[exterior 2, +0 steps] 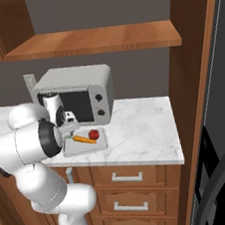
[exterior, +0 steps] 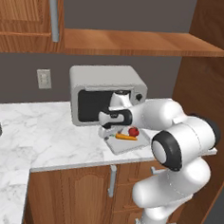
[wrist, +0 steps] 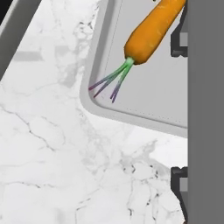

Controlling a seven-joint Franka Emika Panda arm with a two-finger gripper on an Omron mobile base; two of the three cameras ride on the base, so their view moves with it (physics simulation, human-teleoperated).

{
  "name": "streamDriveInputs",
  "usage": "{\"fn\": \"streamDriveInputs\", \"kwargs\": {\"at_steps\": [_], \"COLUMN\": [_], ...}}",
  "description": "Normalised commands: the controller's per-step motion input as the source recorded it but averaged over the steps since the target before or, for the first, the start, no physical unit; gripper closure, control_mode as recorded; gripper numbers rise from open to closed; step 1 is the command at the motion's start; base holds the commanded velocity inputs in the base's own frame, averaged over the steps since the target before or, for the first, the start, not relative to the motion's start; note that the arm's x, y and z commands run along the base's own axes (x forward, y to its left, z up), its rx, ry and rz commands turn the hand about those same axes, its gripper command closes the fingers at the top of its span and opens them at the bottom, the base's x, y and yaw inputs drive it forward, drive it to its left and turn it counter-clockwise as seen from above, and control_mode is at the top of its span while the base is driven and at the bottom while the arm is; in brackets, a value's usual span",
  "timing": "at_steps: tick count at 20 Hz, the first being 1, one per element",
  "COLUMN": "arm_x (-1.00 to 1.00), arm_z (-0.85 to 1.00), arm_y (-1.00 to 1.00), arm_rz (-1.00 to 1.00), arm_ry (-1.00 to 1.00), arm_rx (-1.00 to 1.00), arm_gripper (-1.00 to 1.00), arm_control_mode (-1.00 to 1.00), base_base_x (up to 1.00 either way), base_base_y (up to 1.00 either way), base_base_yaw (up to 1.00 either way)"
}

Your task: Take the carrot and bell pepper out of the freezer and place them in the tupperware container on the counter. Then put the tupperware containing the vegetables back in the freezer.

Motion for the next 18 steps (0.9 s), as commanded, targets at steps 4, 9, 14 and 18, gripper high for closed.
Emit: {"fn": "streamDriveInputs", "kwargs": {"at_steps": [4,9,14,18], "arm_x": [0.00,0.00,-0.01,0.00], "arm_z": [-0.39,-0.35,-0.41,-0.37], "arm_y": [0.00,0.01,0.00,0.00], "arm_rz": [0.00,0.00,0.00,0.00], "arm_ry": [0.00,0.00,-0.01,-0.01], "arm_rx": [0.00,0.00,0.00,0.00], "arm_gripper": [-1.00,-1.00,-1.00,-1.00], "arm_control_mode": [-1.00,-1.00,-1.00,-1.00], "base_base_x": [0.00,0.00,0.00,0.00], "base_base_y": [0.00,0.00,0.00,0.00], "base_base_yaw": [0.00,0.00,0.00,0.00]}}
